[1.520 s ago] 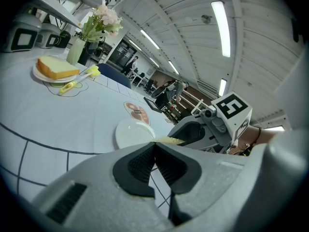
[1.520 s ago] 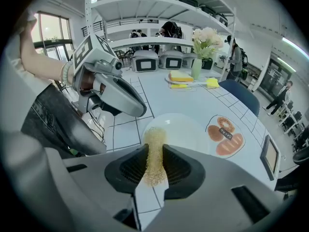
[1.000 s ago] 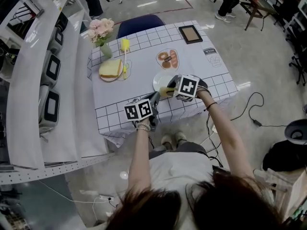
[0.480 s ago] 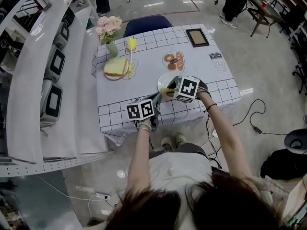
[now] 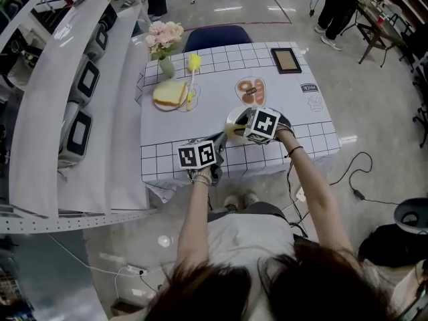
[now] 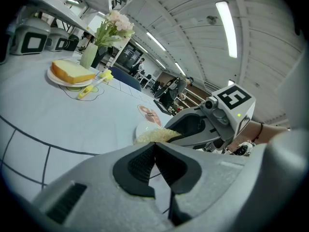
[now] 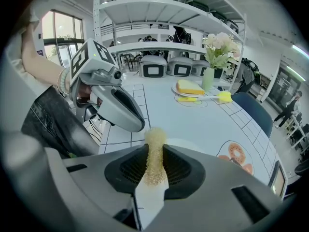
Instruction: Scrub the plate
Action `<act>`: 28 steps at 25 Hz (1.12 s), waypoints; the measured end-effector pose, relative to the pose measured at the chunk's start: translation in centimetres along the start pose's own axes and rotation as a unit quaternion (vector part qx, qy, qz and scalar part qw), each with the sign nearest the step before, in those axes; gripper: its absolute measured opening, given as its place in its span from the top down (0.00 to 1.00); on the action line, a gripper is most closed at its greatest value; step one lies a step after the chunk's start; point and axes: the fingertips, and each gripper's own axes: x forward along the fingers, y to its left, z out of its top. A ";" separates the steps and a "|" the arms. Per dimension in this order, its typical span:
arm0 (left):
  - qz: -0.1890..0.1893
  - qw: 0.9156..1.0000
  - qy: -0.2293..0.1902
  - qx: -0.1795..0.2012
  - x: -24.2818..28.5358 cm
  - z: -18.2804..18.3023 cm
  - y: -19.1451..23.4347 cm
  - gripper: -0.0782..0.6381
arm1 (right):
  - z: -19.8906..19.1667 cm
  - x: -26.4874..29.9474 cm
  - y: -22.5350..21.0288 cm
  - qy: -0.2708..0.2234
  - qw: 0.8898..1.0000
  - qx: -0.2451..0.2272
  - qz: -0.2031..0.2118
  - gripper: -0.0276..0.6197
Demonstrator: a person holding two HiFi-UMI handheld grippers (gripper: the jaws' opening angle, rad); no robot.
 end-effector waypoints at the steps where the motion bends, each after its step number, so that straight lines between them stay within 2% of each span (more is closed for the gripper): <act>1: 0.002 1.000 -0.001 -0.001 0.0 0.0 0.1 0.88 | 0.1 0.1 -0.1 0.000 1.000 -0.003 0.002 0.82; 13: 0.012 1.000 -0.003 -0.010 0.4 0.4 0.9 0.88 | 1.0 0.6 -2.2 0.003 1.000 -0.024 0.001 0.82; 28: 0.020 1.000 -0.009 -0.019 0.8 0.9 1.8 0.88 | 1.0 0.6 -4.6 0.005 1.000 -0.024 -0.009 0.82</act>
